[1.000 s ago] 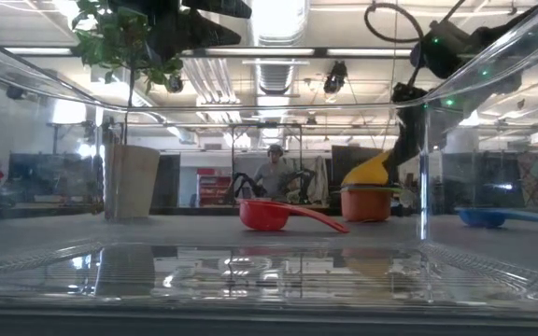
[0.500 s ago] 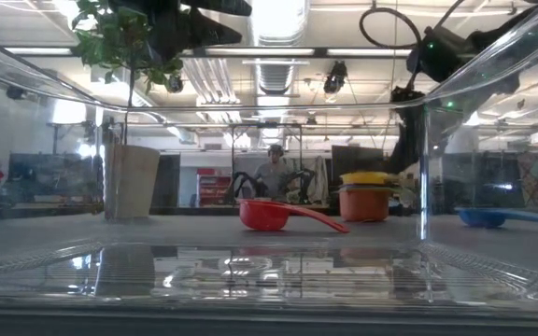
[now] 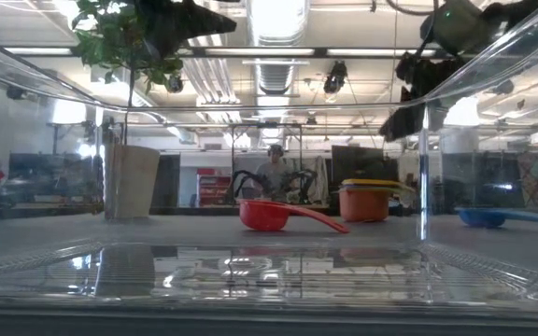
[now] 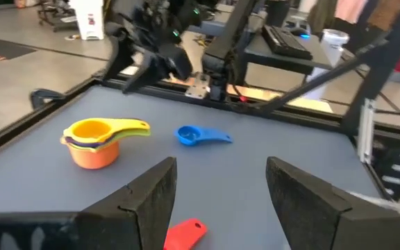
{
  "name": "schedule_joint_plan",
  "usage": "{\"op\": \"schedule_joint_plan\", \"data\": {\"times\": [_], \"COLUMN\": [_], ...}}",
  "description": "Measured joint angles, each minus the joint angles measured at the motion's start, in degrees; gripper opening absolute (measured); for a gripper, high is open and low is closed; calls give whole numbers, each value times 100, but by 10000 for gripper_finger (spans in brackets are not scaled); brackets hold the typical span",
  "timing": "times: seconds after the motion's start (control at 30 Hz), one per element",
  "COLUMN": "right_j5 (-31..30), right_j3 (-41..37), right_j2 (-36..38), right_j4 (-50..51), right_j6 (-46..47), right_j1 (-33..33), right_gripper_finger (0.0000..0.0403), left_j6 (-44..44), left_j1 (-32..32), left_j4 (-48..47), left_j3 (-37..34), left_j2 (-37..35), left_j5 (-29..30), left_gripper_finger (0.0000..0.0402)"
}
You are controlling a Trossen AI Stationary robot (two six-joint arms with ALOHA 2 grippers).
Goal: Nest measuring cups in basket
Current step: Stack the light blue measuring cup on top of the yellow measuring cup
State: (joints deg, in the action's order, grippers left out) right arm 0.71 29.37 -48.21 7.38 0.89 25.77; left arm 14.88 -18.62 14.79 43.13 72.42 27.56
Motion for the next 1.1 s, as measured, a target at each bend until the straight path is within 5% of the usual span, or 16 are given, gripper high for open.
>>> {"op": "schedule_joint_plan", "data": {"times": [0.23, 0.37, 0.6, 0.87, 1.1], "right_j5": [728, 728, 732, 741, 885], "right_j3": [-231, -241, -245, -411, -899], "right_j2": [276, 376, 432, 446, 465], "right_j4": [-1085, -1397, -1929, -2020, -2983], "right_j6": [223, 210, 82, -41, -42], "right_j1": [-276, -527, -947, -1337, -1518], "right_gripper_finger": [266, 265, 265, 265, 265], "left_j6": [149, 827, 2244, 3837, 5742], "left_j1": [-241, -337, -420, -1140, -2114], "left_j4": [1499, 1322, -1087, -4635, -5335], "left_j3": [-1044, -1338, -806, 491, 671], "left_j2": [-84, -266, -589, -449, -199], "left_j5": [-19, -187, -1040, -1204, -1620], "left_gripper_finger": [205, 205, 205, 205, 205]}}
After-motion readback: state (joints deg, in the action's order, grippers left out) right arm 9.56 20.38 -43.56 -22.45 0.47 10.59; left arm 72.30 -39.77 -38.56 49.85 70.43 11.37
